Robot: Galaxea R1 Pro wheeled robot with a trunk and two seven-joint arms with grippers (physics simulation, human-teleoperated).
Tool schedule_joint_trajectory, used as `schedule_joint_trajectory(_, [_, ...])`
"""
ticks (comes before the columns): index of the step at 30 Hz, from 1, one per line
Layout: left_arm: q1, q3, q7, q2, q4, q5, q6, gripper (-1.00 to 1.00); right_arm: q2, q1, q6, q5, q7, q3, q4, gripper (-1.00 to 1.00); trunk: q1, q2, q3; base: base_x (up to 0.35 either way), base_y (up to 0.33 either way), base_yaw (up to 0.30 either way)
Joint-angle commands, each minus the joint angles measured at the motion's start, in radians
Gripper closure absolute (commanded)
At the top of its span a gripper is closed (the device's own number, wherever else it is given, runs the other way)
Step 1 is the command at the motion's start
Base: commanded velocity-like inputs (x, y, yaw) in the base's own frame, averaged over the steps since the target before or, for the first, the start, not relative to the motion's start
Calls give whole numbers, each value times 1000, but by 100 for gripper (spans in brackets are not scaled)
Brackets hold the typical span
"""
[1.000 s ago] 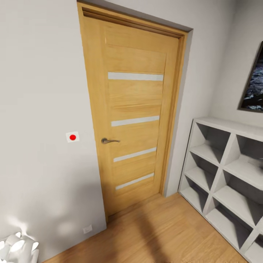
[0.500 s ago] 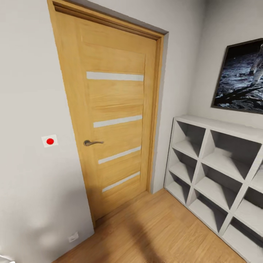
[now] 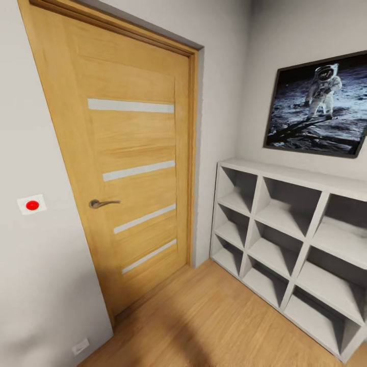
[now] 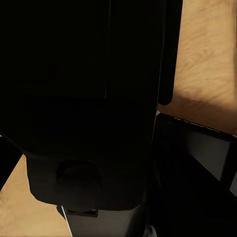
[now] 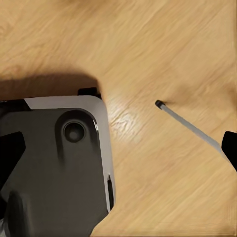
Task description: Attach the digital camera to the camera tripod in the bedroom.
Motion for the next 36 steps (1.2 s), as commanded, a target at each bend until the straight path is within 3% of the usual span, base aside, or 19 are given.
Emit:
schedule_joint_trajectory(1, [0,-7,2,0,0,6,3,100,0,-1,-6,5,3,-8,3,-100,0,-1,0,-93,0,-295])
schedule_joint_trajectory(25, [0,-7,0,-9,0,5,3,100,0,-1,-6,4,3,-8,3,-100,0,-1,0,-293,0,-295])
schedule_joint_trajectory(36, [0,-7,0,-9,0,5,3,100,0,-1,-6,5,3,-8,3,-100,0,-1,0,-44,0,-295])
